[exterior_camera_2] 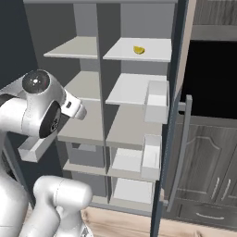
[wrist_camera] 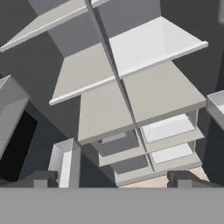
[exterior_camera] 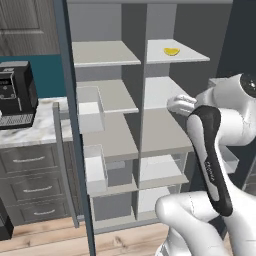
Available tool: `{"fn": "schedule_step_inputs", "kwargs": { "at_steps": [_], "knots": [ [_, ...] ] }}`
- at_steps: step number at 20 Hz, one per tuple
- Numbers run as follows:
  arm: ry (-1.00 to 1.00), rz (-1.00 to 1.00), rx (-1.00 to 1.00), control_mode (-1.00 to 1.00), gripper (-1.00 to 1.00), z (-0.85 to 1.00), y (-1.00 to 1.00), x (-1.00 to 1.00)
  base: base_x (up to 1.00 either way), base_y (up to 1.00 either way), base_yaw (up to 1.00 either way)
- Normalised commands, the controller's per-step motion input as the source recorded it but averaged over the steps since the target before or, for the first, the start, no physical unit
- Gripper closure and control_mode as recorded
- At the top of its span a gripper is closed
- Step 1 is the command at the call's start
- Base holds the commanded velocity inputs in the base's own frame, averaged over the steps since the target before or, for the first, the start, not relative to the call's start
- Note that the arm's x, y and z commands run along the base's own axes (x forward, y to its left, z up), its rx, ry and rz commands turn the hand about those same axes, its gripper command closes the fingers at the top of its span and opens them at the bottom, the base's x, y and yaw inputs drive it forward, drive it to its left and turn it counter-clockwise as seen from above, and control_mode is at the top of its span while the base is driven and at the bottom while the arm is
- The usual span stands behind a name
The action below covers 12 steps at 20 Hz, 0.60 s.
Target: There is a bowl on the dining counter. Grab a lemon wedge from the fridge and place it in the bowl. Then get the liquor bottle and glass cup from the cabinet and place them next to the bowl.
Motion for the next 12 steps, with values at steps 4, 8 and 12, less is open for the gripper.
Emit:
{"fn": "schedule_step_inputs", "kwargs": {
  "at_steps": [4, 8, 12],
  "knots": [
    [0.0, -0.12, -0.19, -1.0, -1.0, -0.37, -0.01, -0.51, 0.0, 0.0, 0.0],
    [0.0, -0.03, -0.12, -1.0, -1.0, -0.29, -0.06, -0.44, 0.0, 0.0, 0.0],
    [0.0, 0.0, 0.0, -1.0, -1.0, -0.02, 0.0, -0.12, 0.0, 0.0, 0.0]
  ]
}}
